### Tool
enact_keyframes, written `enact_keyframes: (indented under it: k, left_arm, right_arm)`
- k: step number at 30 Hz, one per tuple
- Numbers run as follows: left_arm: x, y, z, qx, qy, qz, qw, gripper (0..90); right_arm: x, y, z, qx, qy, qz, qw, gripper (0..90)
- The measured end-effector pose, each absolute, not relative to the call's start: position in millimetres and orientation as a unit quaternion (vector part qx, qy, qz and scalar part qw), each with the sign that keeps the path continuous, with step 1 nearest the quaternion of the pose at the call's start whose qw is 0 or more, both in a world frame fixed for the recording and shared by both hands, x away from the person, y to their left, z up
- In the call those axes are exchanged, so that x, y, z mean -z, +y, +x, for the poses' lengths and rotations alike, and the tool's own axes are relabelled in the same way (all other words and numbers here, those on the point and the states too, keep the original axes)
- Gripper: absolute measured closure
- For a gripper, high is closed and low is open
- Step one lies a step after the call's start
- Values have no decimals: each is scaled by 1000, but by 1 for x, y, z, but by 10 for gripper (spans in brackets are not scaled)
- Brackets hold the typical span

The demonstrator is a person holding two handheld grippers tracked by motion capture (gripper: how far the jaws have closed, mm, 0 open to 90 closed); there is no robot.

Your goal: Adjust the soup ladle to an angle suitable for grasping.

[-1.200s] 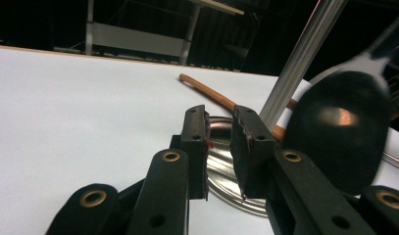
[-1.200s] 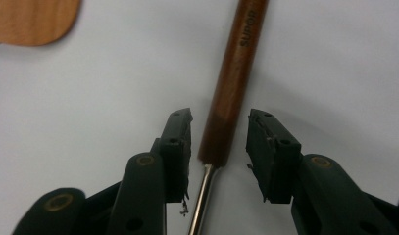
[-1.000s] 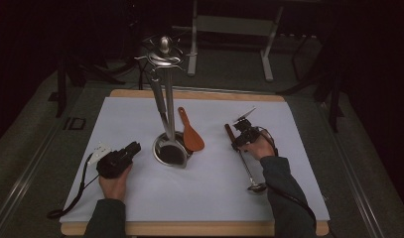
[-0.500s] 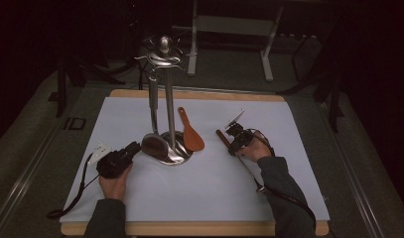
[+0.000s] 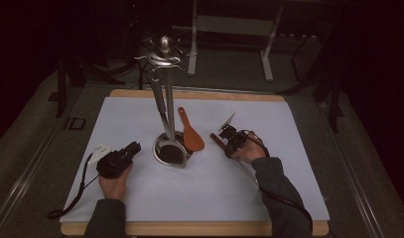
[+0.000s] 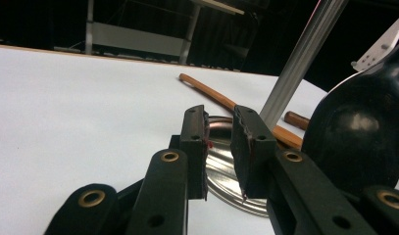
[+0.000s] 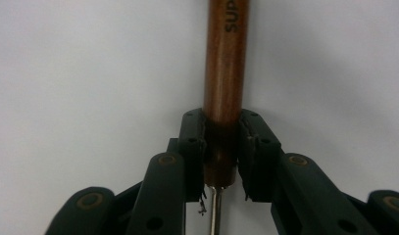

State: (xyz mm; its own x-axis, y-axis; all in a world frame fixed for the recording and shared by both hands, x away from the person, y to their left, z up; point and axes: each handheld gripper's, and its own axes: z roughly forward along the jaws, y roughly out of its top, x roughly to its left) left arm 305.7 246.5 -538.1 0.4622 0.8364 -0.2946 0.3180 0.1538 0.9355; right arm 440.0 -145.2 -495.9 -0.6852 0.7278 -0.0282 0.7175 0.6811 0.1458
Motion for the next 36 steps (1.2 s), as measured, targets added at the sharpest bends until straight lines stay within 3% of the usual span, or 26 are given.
enact_keyframes:
  k: [36]
  left_arm:
    - [538, 246, 306, -219, 471, 613, 595, 761]
  right_arm:
    - [415, -159, 404, -307, 893, 322, 64, 742]
